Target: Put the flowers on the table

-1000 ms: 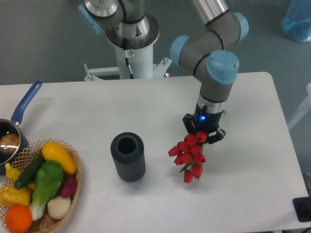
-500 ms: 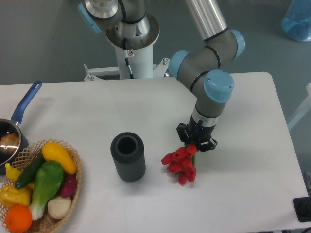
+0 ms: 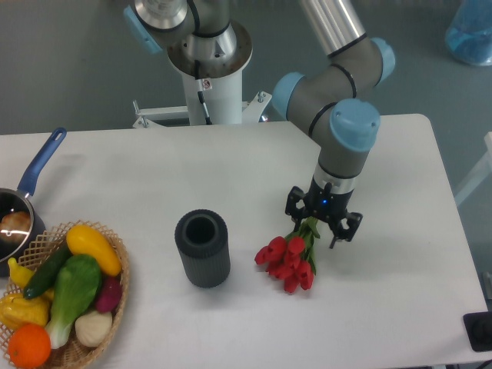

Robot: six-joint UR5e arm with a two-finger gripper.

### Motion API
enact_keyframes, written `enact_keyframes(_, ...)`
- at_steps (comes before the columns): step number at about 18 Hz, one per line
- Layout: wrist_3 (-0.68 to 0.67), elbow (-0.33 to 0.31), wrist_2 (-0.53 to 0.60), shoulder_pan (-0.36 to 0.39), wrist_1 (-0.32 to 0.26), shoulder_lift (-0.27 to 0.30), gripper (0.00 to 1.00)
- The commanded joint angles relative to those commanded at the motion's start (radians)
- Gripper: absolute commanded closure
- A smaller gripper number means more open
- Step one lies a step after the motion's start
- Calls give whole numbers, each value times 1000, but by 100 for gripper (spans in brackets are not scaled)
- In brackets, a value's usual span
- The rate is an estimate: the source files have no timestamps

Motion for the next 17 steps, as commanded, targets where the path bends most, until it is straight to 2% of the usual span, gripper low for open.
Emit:
enact_keyframes(4, 29, 20, 2, 32, 5, -2, 0)
enact_keyframes(14, 349, 28, 11, 83, -5, -9, 0)
enact_keyframes(17, 354, 23, 34, 91, -6, -12, 0)
